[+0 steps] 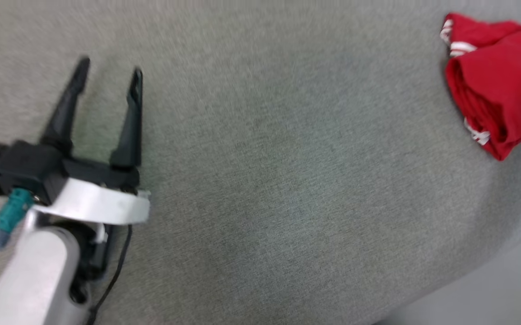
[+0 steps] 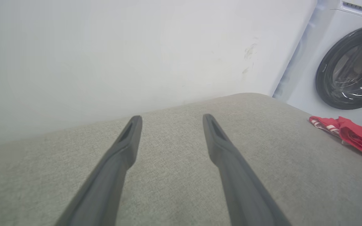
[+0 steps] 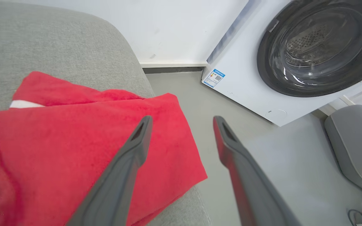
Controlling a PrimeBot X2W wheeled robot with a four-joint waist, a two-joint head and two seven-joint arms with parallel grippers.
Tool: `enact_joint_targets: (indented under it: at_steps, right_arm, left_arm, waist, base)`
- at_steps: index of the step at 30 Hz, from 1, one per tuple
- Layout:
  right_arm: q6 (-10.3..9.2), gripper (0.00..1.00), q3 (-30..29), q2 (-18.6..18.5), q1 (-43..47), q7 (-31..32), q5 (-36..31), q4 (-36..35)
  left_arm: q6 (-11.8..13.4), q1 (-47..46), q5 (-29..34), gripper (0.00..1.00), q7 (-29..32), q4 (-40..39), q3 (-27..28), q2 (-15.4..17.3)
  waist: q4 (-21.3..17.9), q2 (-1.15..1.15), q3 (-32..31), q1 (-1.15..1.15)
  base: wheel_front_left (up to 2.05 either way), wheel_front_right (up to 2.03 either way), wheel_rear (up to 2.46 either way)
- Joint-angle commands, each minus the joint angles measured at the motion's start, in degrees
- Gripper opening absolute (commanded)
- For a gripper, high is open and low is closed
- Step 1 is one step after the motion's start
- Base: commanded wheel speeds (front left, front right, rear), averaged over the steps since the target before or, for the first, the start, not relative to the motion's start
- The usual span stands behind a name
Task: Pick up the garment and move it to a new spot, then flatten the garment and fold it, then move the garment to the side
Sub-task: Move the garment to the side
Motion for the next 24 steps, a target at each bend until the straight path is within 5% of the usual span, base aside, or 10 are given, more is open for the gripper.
enact_joint_targets:
  at_steps: [1,10,24]
  right_arm:
    - [-0.05,1.0,0.1,0.4,0.7,-0.2,-0.1,-0.2]
    - [-0.05,1.0,5.4,3.8,15.1,-0.4,3.7,-9.3]
    - [-0.05,1.0,11.3,8.5,31.4,2.7,12.3,-28.3]
  left_arm:
    - [0.2,0.8,-0.1,1.0,-0.2,0.1,0.0,-0.2]
    - [1.2,9.8,-3.6,1.0,-5.4,6.7,-1.1,-4.4]
    - [2.3,16.8,-6.1,1.0,-8.0,11.8,-0.3,-7.6]
  waist:
    - [1.4,0.0,-3.7,0.0]
    - [8.6,0.0,-16.2,0.0]
    - [21.2,0.0,-25.1,0.0]
  base:
    - [0.0,0.0,0.0]
    - [0.0,0.0,0.0]
    - [0.0,0.0,0.0]
